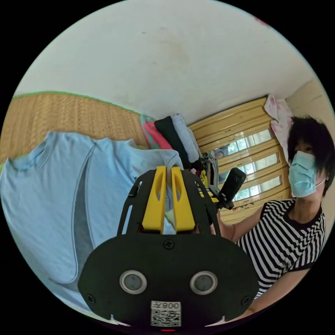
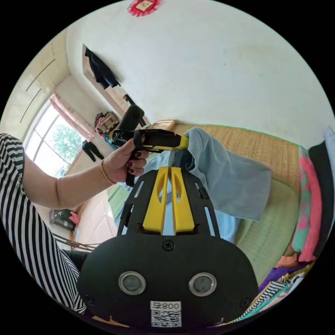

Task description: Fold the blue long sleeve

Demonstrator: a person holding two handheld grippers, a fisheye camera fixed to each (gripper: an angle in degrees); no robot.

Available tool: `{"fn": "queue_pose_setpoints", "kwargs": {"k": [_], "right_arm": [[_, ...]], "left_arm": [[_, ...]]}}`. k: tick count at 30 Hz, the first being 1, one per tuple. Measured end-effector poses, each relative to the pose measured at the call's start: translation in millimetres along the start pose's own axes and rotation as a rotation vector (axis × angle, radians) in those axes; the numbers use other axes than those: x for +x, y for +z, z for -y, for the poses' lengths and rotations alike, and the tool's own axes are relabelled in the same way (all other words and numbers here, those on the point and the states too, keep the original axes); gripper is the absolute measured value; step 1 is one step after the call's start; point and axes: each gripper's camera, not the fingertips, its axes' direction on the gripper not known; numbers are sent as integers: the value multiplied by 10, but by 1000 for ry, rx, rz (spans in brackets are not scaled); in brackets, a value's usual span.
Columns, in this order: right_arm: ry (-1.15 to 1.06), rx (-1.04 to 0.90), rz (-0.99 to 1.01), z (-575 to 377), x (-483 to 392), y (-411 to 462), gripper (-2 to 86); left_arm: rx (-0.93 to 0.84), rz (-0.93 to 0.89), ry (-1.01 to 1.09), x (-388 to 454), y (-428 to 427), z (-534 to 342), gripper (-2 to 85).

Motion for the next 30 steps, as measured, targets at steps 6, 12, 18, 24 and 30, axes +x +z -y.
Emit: {"fn": "queue_pose_setpoints", "kwargs": {"k": [6, 12, 18, 24, 30], "right_arm": [[-53, -161, 149, 235, -284, 1070, 13], [-86, -289, 221, 403, -465, 1977, 13], [-100, -390, 245, 512, -513, 2709, 13], [-109, -537, 214, 452, -505, 3516, 12], [-150, -614, 352, 446, -660, 4010, 2]], "left_arm": [[69, 49, -187, -512, -977, -577, 26], [105, 74, -291, -851, -1724, -989, 29], [86, 105, -352, -1137, -2283, -1302, 44], [156, 203, -499, -1396, -2838, -1752, 74], [138, 219, -458, -1228, -3099, -1829, 102]]}}
